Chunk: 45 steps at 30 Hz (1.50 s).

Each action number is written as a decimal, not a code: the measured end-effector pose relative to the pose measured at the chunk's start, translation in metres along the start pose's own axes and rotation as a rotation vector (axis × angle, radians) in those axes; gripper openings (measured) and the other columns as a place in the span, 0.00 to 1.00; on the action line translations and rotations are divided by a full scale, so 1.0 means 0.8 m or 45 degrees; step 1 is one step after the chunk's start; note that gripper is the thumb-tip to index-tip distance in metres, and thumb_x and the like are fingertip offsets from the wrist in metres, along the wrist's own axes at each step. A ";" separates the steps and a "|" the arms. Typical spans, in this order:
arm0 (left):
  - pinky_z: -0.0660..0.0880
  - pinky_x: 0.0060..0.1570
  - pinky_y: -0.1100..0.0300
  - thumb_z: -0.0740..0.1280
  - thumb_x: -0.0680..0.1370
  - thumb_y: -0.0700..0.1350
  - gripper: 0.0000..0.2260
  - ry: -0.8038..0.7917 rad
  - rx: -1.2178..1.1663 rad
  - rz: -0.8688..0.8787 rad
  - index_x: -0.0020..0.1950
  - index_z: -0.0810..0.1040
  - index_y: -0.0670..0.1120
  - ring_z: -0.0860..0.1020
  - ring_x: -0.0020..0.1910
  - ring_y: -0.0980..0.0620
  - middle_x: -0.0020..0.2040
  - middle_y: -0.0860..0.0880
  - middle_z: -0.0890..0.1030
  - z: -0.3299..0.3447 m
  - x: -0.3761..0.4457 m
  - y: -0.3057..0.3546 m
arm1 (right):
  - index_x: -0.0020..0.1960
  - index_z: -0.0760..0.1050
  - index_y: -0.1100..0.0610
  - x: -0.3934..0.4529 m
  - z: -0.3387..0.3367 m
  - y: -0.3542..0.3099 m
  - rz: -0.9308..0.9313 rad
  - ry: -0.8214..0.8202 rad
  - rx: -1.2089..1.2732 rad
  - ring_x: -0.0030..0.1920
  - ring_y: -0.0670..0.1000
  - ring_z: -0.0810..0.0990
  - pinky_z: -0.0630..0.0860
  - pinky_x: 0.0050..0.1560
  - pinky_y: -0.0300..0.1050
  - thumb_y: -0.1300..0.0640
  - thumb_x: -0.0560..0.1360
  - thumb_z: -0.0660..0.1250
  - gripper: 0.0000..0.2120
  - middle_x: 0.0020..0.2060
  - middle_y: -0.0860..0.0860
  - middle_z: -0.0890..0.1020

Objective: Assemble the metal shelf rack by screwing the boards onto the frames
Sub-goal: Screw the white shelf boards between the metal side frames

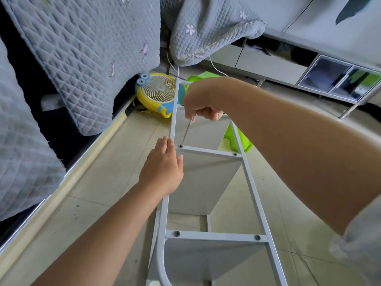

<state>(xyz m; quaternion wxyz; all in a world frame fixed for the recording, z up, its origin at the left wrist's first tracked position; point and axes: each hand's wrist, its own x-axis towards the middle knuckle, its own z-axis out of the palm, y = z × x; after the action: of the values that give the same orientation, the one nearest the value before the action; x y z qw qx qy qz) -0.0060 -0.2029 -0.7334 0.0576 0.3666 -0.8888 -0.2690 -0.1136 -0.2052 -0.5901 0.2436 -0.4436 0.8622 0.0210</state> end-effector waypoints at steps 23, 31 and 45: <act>0.56 0.69 0.50 0.51 0.81 0.50 0.24 0.063 0.449 0.207 0.73 0.57 0.38 0.52 0.75 0.46 0.76 0.42 0.53 -0.012 -0.022 0.024 | 0.52 0.73 0.66 -0.088 0.120 0.213 0.305 0.871 0.054 0.52 0.65 0.75 0.68 0.46 0.51 0.61 0.79 0.51 0.14 0.51 0.66 0.77; 0.50 0.72 0.52 0.48 0.81 0.53 0.24 -0.273 0.403 0.557 0.74 0.59 0.44 0.46 0.76 0.52 0.77 0.47 0.49 0.047 -0.073 0.095 | 0.57 0.64 0.61 -0.145 0.389 0.332 0.780 0.301 0.203 0.49 0.63 0.78 0.69 0.40 0.47 0.62 0.78 0.53 0.08 0.49 0.63 0.79; 0.67 0.37 0.55 0.46 0.74 0.54 0.25 0.044 0.302 0.760 0.44 0.76 0.39 0.73 0.44 0.43 0.40 0.45 0.75 0.047 -0.083 0.079 | 0.61 0.66 0.60 -0.163 0.501 0.342 0.979 -0.106 0.181 0.60 0.60 0.74 0.71 0.56 0.49 0.60 0.79 0.50 0.13 0.59 0.60 0.75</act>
<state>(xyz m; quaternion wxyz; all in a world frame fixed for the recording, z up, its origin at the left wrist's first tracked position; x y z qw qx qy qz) -0.0087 -0.1043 -0.7259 0.1059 0.0984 -0.9811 -0.1284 -0.1009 0.1598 -0.9349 0.2830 -0.0689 0.9541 0.0690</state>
